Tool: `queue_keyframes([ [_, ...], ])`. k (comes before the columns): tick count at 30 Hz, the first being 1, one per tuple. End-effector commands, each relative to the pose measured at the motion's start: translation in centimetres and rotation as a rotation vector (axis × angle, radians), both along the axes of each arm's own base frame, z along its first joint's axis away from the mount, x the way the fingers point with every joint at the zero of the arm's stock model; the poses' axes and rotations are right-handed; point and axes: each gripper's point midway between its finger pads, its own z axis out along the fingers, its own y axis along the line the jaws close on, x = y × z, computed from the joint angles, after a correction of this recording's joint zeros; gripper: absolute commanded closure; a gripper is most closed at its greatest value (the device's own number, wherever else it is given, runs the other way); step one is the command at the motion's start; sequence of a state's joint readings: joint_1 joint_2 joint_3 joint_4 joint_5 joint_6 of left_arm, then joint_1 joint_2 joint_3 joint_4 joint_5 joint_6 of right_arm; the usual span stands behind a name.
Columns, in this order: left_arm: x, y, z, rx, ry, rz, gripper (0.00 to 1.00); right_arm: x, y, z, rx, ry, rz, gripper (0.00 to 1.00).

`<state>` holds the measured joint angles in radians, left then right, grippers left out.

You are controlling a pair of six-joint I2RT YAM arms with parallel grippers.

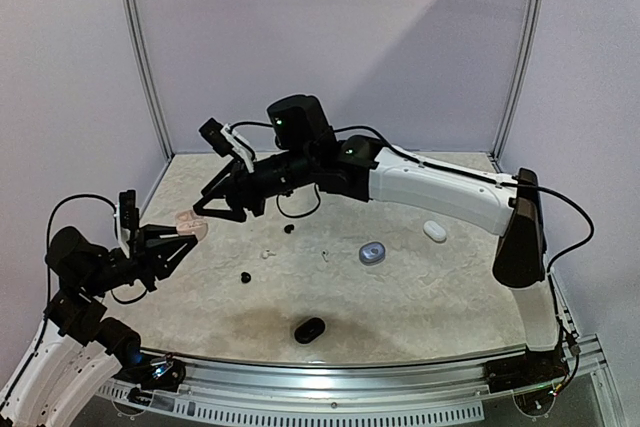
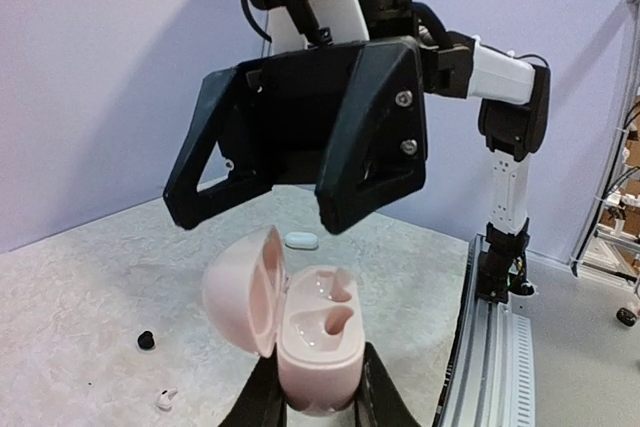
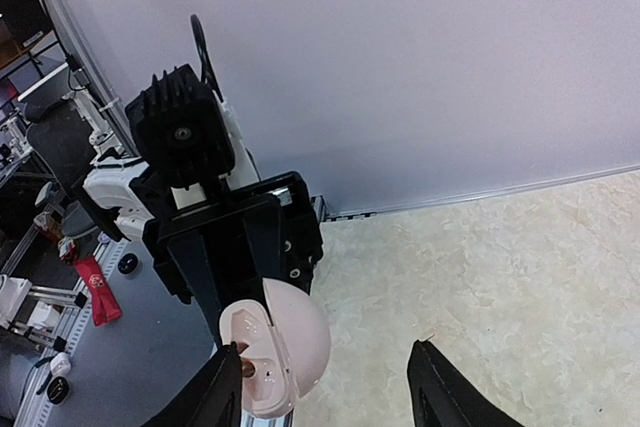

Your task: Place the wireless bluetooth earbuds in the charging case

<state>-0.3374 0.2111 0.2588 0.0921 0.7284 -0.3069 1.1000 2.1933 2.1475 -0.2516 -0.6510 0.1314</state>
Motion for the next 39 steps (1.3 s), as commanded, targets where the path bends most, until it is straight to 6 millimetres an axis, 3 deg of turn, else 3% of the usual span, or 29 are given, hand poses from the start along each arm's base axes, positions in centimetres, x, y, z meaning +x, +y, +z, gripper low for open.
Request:
queue_keyframes([
  [1, 0.7, 0.4, 0.4, -0.012, 0.006, 0.038, 1.0, 3.0, -2.2, 6.3, 0.094, -0.024, -0.149, 0.43],
  [2, 0.8, 0.4, 0.4, -0.012, 0.007, 0.042, 1.0, 4.5, -3.1, 6.9, 0.091, -0.02, -0.225, 0.44],
  [5, 0.9, 0.6, 0.4, -0.014, 0.005, 0.05, 1.0, 10.6, -6.6, 5.9, 0.002, 0.014, -0.552, 0.44],
  [7, 0.9, 0.7, 0.5, -0.015, 0.001, 0.057, 1.0, 14.7, -10.2, 3.7, -0.119, -0.011, -0.812, 0.47],
  [9, 0.9, 0.7, 0.5, -0.015, 0.001, 0.058, 1.0, 16.8, -12.7, 0.1, -0.273, -0.031, -0.936, 0.48],
  [14, 0.9, 0.7, 0.5, -0.014, 0.001, 0.056, 1.0, 19.2, -16.4, -10.0, -0.592, 0.112, -0.975, 0.51],
  [16, 0.9, 0.6, 0.4, -0.014, 0.004, 0.054, 1.0, 19.7, -17.4, -13.4, -0.687, 0.138, -0.967, 0.57],
  [20, 0.9, 0.7, 0.4, -0.012, -0.004, 0.056, 1.0, 20.5, -19.2, -18.4, -0.827, 0.126, -0.936, 0.74],
  [27, 0.9, 0.7, 0.4, -0.008, -0.006, 0.058, 1.0, 19.5, -19.9, -25.4, -0.969, 0.13, -0.793, 0.83],
  [32, 0.9, 0.7, 0.3, -0.007, -0.003, 0.058, 1.0, 17.7, -20.0, -28.7, -1.016, 0.177, -0.694, 0.86],
  [39, 0.9, 0.7, 0.3, -0.007, -0.006, 0.057, 1.0, 15.7, -20.3, -30.0, -1.028, 0.233, -0.633, 0.83],
])
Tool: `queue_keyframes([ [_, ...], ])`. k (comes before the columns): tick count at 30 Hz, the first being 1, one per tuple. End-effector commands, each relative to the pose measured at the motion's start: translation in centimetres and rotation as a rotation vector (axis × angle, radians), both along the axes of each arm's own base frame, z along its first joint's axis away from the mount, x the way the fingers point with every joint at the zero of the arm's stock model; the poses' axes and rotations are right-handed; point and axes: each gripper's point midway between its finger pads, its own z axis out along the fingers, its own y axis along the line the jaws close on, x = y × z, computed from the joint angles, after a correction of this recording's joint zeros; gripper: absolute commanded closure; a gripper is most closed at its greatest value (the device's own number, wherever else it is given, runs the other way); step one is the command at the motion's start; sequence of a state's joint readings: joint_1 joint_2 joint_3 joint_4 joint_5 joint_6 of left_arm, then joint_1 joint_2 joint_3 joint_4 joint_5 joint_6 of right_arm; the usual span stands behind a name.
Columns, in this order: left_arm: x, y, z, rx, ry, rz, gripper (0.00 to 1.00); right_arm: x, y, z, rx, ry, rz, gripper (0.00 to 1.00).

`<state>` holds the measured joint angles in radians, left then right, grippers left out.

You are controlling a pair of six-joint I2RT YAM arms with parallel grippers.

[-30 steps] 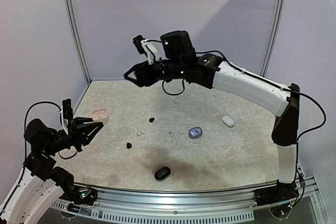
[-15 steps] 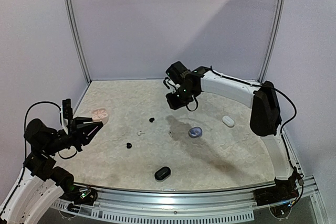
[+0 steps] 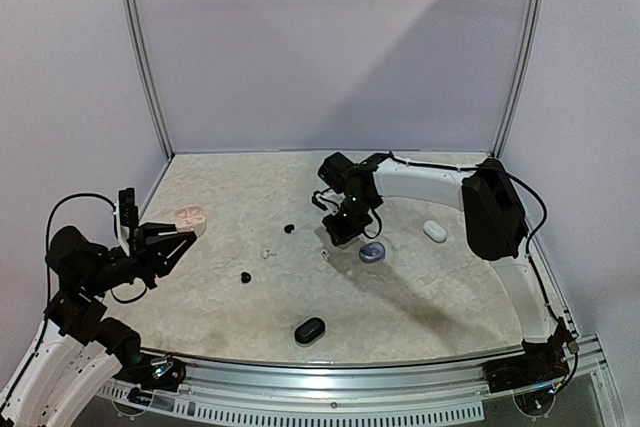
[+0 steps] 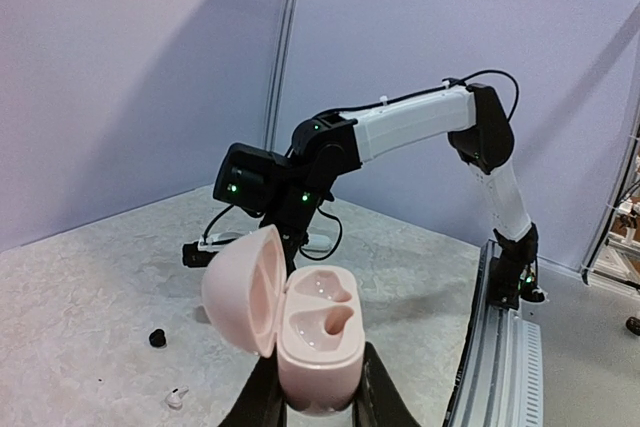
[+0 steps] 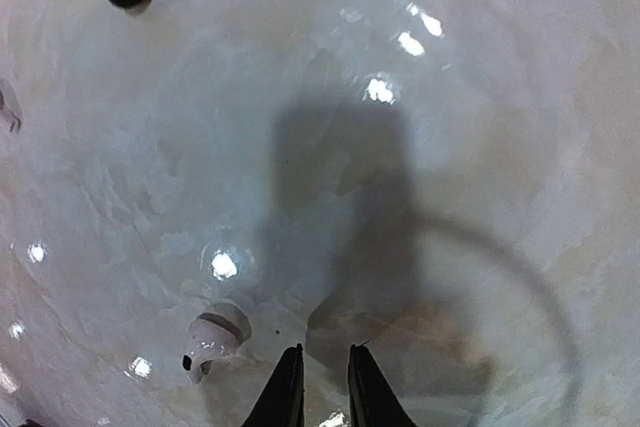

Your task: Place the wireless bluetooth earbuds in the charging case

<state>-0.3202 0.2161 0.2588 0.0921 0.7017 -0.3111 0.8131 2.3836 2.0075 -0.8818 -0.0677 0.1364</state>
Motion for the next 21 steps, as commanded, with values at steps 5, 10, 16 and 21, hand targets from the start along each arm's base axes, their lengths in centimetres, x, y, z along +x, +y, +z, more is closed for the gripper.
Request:
queue_keyframes([
  [5, 0.2, 0.2, 0.3, -0.003, -0.018, 0.014, 1.0, -2.4, 0.6, -1.5, 0.04, 0.078, 0.048, 0.81],
  [10, 0.1, 0.2, 0.3, -0.001, -0.019, 0.012, 1.0, -3.0, 1.2, -1.7, 0.055, 0.097, 0.056, 0.81],
  [16, 0.0, 0.2, 0.4, -0.001, -0.024, 0.01, 1.0, -3.8, 1.2, -1.8, 0.048, 0.116, 0.071, 0.82],
  [21, 0.0, 0.2, 0.4, -0.001, -0.026, 0.009, 1.0, -4.6, 2.2, -1.1, 0.082, 0.127, 0.097, 0.81],
])
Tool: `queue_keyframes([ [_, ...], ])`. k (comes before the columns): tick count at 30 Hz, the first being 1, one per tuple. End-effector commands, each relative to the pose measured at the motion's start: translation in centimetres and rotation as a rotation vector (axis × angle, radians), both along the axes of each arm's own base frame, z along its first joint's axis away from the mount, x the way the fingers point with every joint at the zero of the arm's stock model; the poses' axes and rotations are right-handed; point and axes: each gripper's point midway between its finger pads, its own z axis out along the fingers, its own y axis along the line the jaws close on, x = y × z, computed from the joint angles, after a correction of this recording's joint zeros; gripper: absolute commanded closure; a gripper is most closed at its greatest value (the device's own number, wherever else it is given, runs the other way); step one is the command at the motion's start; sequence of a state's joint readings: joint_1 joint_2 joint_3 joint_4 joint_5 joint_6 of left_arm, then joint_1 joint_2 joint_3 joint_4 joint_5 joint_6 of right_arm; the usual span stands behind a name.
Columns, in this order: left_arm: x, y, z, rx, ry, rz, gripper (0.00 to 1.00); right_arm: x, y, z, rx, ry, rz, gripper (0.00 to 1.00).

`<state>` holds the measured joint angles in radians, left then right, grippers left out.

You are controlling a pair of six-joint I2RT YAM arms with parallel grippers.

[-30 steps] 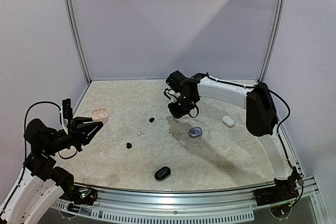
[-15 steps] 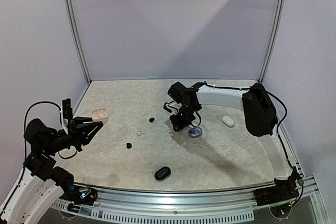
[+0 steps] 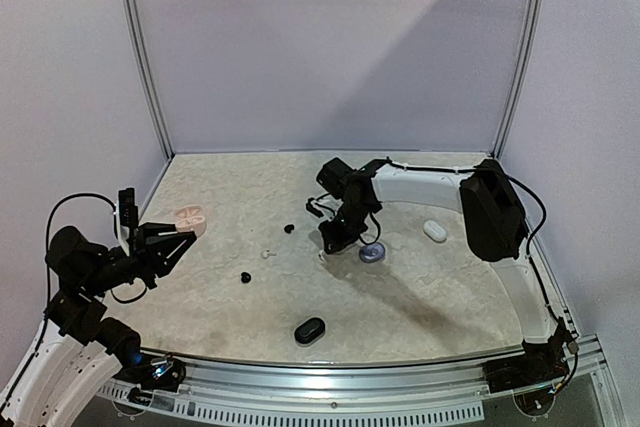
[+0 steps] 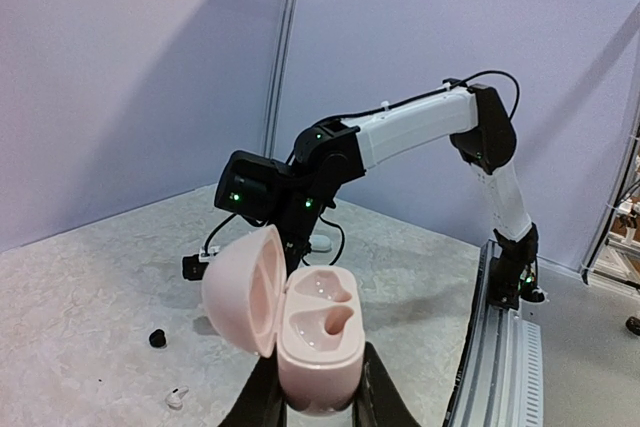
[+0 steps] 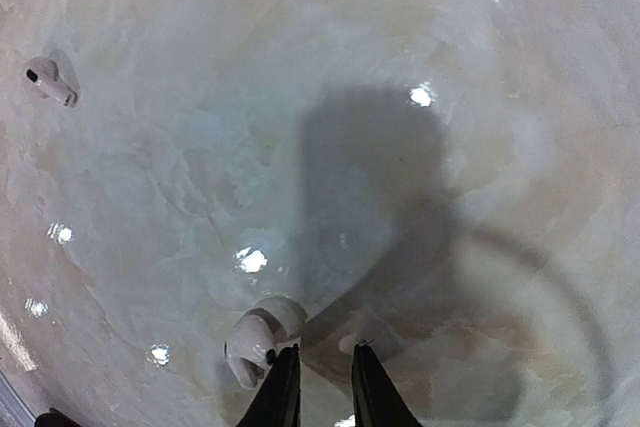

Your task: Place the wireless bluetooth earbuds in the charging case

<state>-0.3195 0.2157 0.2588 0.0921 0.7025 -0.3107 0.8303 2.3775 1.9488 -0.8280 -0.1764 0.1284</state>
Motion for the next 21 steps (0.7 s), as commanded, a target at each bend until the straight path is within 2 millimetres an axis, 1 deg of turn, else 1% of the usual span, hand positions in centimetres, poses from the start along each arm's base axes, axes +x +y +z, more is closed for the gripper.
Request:
queue_keyframes([
  [1, 0.0, 0.2, 0.4, -0.001, -0.026, 0.007, 1.0, -2.3, 0.7, 0.0, 0.015, 0.053, 0.043, 0.8],
  [7, -0.1, 0.2, 0.4, -0.002, -0.028, 0.007, 1.0, -2.8, 1.2, 0.5, 0.025, 0.055, 0.059, 0.8],
  [10, -0.1, 0.2, 0.4, -0.001, -0.028, 0.006, 1.0, -2.6, 0.8, 0.4, 0.002, 0.045, 0.052, 0.8],
  [12, -0.1, 0.2, 0.4, -0.001, -0.027, 0.005, 1.0, -2.3, 0.5, 0.6, -0.015, 0.029, 0.045, 0.8],
  [18, -0.1, 0.2, 0.5, -0.001, -0.031, 0.006, 1.0, -0.9, 0.4, 3.1, -0.039, -0.049, 0.038, 0.8],
  [19, -0.1, 0.2, 0.5, -0.001, -0.031, 0.007, 1.0, -0.7, 0.5, 3.3, -0.04, -0.055, 0.039, 0.78],
  [21, -0.2, 0.2, 0.5, -0.001, -0.034, 0.005, 1.0, -0.8, 1.1, 3.7, -0.025, -0.067, 0.047, 0.68],
])
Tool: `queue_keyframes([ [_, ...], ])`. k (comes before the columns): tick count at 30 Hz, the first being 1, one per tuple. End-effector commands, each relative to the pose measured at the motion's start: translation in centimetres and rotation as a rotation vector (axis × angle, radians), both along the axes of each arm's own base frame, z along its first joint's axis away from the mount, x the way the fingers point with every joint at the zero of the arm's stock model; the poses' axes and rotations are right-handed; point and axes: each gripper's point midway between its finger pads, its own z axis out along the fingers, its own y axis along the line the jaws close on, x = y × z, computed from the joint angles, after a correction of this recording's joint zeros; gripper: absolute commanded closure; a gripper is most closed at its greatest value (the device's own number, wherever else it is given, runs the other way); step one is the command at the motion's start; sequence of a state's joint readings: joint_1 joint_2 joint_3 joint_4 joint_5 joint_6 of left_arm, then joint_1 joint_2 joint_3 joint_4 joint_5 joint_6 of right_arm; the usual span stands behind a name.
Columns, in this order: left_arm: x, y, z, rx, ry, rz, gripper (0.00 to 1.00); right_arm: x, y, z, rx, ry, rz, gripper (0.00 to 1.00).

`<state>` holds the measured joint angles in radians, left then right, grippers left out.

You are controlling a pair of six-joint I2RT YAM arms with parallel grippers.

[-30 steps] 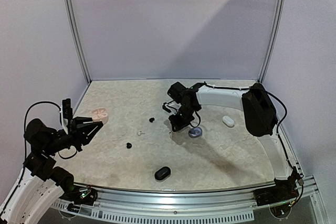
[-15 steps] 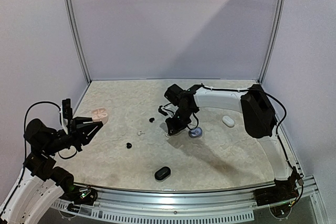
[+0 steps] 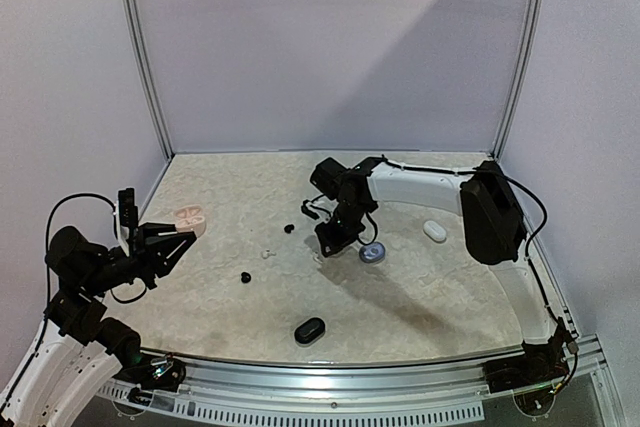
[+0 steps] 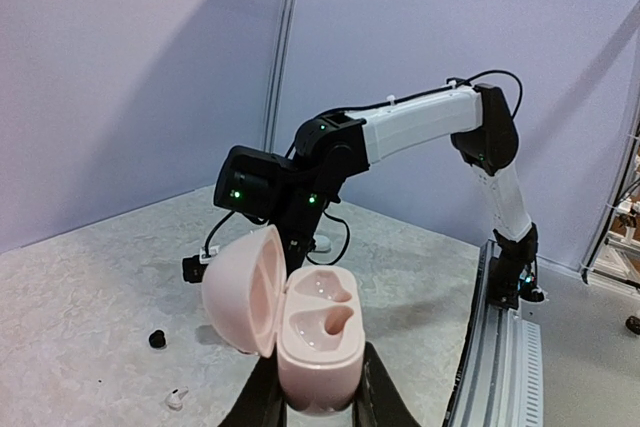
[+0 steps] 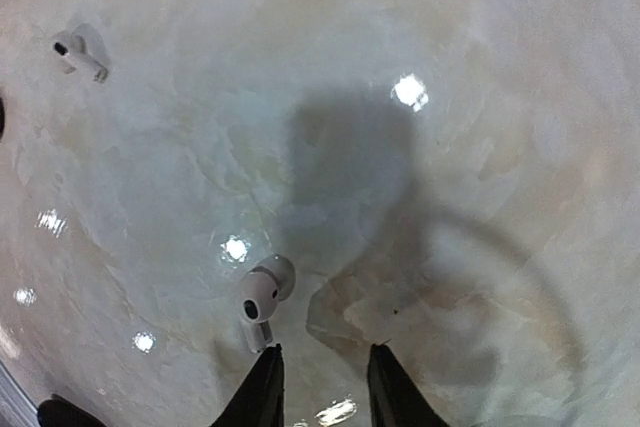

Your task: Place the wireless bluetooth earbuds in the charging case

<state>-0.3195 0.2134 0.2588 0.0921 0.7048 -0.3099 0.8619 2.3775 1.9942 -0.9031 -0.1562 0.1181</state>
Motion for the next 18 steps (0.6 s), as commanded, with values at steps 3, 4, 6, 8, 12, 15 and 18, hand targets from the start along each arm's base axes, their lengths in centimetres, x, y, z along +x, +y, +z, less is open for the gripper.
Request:
queue_keyframes([
  [3, -0.2, 0.2, 0.4, 0.002, -0.036, 0.006, 1.0, 0.2, 1.6, 2.9, 0.026, -0.081, 0.039, 0.56],
  [4, -0.2, 0.2, 0.4, 0.004, -0.037, 0.005, 1.0, 0.2, 1.8, 2.9, 0.029, -0.08, 0.04, 0.55],
  [6, -0.2, 0.2, 0.4, 0.003, -0.038, 0.004, 1.0, 0.3, 2.2, 2.4, 0.025, -0.081, 0.029, 0.54],
  [8, -0.2, 0.2, 0.4, 0.002, -0.038, 0.004, 1.0, 0.7, 2.3, 1.9, 0.007, -0.096, 0.012, 0.54],
  [12, -0.2, 0.2, 0.4, 0.002, -0.038, 0.003, 1.0, 1.0, 2.4, 0.7, -0.035, -0.112, 0.002, 0.52],
  [15, -0.3, 0.2, 0.5, 0.002, -0.04, 0.002, 1.0, 0.8, 2.8, 0.1, -0.039, -0.112, 0.0, 0.53],
  [18, -0.2, 0.2, 0.5, 0.002, -0.04, 0.003, 1.0, 0.5, 3.1, -0.4, -0.044, -0.106, 0.008, 0.58],
])
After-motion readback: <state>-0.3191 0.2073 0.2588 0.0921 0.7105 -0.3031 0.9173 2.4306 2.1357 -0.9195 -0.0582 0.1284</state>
